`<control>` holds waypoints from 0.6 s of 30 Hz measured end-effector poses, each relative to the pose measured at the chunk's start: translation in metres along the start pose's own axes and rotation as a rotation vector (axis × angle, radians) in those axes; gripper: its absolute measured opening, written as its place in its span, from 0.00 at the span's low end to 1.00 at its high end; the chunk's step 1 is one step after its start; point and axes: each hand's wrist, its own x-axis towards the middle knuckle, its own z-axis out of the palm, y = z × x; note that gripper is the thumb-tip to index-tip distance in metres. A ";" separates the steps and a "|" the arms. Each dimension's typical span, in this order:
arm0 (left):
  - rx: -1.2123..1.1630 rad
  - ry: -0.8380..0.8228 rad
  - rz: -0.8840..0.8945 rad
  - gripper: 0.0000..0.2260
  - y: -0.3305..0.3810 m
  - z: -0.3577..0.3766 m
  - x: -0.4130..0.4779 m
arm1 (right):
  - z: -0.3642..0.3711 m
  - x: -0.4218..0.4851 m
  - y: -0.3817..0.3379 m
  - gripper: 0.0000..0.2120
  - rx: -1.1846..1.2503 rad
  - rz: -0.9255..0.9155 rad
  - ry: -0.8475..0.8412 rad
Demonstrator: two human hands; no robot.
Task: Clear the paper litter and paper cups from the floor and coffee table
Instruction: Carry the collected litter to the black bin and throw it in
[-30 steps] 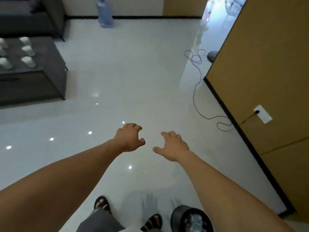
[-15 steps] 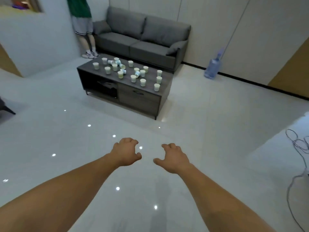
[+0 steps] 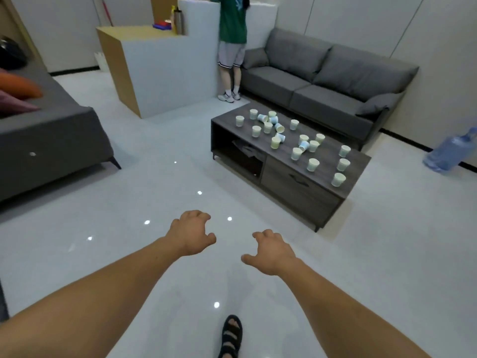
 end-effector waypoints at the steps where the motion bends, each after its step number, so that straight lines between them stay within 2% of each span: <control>1: -0.004 0.008 -0.022 0.28 -0.009 -0.011 0.017 | -0.010 0.026 -0.010 0.39 -0.005 -0.023 -0.005; 10: -0.013 0.051 -0.209 0.28 -0.125 -0.096 0.153 | -0.099 0.233 -0.127 0.38 -0.137 -0.236 -0.027; 18: -0.049 0.044 -0.229 0.29 -0.258 -0.172 0.310 | -0.150 0.403 -0.244 0.38 -0.151 -0.231 -0.037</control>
